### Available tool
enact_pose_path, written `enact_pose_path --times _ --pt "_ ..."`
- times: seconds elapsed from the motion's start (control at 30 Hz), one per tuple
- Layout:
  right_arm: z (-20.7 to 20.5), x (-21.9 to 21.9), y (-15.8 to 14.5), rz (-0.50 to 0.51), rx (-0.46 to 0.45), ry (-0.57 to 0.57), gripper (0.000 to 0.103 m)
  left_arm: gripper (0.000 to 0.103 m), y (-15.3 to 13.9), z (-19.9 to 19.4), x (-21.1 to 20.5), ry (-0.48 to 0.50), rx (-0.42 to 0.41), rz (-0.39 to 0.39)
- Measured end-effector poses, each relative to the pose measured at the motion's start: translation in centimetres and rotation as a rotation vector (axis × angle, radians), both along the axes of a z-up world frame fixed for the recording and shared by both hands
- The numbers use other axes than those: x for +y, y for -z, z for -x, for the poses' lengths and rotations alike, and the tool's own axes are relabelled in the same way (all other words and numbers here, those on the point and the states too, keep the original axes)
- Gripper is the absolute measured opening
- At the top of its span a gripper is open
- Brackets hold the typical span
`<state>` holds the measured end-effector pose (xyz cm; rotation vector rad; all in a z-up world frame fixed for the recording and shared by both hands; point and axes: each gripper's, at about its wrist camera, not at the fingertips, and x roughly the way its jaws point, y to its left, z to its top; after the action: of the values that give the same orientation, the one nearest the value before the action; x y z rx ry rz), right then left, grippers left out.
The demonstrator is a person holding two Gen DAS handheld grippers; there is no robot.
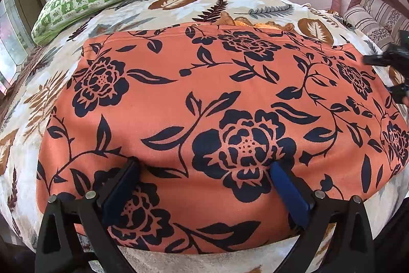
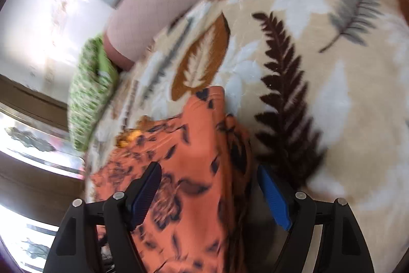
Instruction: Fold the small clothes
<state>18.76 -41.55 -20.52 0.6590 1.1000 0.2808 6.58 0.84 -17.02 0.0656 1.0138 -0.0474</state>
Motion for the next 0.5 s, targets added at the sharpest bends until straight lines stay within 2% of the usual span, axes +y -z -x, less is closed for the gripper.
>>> enact_pose_path --times 0.03,0.07,0.1,0.2,0.23,0.27,0.3,0.33,0.37,0.43,0.47,0.5 --pt "-0.3 0.3 0.1 0.004 -0.005 -0.010 0.069 0.102 0.0 0.0 0.0 0.002 -0.001 0.000" --pt "-0.6 0.6 0.2 -0.002 0.006 -0.040 0.028 0.102 0.0 0.0 0.0 0.004 -0.003 0.001" --pt "-0.6 1.2 -0.4 0.014 -0.005 -0.062 0.017 0.103 0.0 0.0 0.1 0.005 -0.005 0.002" --pt "0.5 2.7 -2.8 0.131 -0.101 -0.066 0.016 0.103 0.0 0.1 0.0 0.009 -0.015 0.000" --pt "0.5 2.4 -2.4 0.155 -0.102 -0.043 0.016 0.103 0.0 0.1 0.0 0.008 -0.018 0.000" --pt "0.1 1.8 -1.3 0.173 -0.062 -0.013 0.016 0.103 0.1 0.2 0.0 0.009 -0.019 -0.001" --pt "-0.2 0.8 0.6 0.140 -0.002 0.035 0.019 0.103 0.1 0.2 0.0 0.010 -0.017 -0.004" --pt "0.1 -0.3 1.6 0.034 0.011 0.089 0.020 0.103 0.0 0.1 0.1 0.012 -0.012 0.000" --pt "0.5 -0.7 1.4 -0.008 0.000 0.105 0.025 0.103 0.0 0.2 0.2 0.013 -0.009 0.004" --pt "1.6 -0.4 0.0 0.014 -0.027 0.093 0.034 0.103 0.0 0.1 0.2 0.017 -0.005 0.004" --pt "2.5 -0.3 -1.2 0.058 -0.048 0.087 0.038 0.103 0.0 0.1 0.1 0.016 -0.005 0.002" --pt "3.4 -0.4 -2.2 0.084 -0.066 0.098 0.038 0.103 0.0 0.1 0.1 0.014 -0.005 0.003"
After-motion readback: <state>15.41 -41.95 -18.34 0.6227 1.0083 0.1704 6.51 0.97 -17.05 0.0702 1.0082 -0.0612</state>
